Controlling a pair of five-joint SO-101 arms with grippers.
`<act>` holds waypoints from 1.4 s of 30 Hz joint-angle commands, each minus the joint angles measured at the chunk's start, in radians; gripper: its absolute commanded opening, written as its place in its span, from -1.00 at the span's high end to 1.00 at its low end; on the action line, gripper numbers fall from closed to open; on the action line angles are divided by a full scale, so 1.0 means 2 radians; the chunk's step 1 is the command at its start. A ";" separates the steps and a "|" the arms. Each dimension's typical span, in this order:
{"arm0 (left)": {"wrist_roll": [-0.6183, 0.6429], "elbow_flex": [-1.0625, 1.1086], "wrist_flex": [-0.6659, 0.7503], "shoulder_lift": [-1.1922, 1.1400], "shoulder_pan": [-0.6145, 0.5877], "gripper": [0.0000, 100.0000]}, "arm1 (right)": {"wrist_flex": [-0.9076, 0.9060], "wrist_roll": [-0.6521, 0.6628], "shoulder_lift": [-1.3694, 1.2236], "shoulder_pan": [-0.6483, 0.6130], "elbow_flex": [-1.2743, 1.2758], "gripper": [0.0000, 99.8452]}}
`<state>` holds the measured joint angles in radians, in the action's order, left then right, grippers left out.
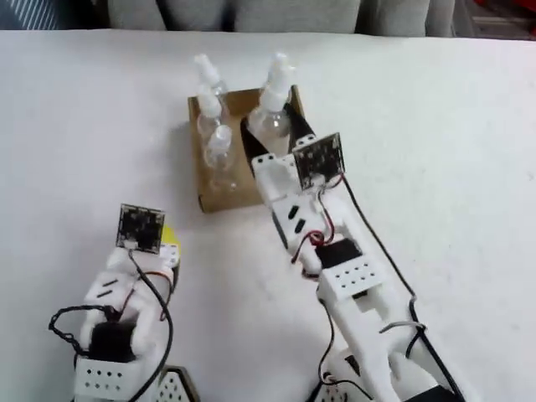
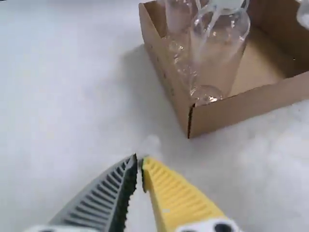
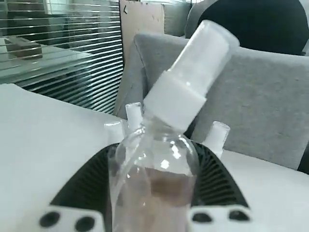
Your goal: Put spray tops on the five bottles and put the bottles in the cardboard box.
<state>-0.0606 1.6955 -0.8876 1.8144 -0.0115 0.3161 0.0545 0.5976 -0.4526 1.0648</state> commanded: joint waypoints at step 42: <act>0.119 -0.002 0.193 0.007 0.389 0.96 | -0.404 -0.067 0.280 -0.076 0.000 0.97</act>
<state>0.1741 1.6955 -0.5286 1.8144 0.7679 -0.4695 -0.1066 1.1316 -0.6015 1.0802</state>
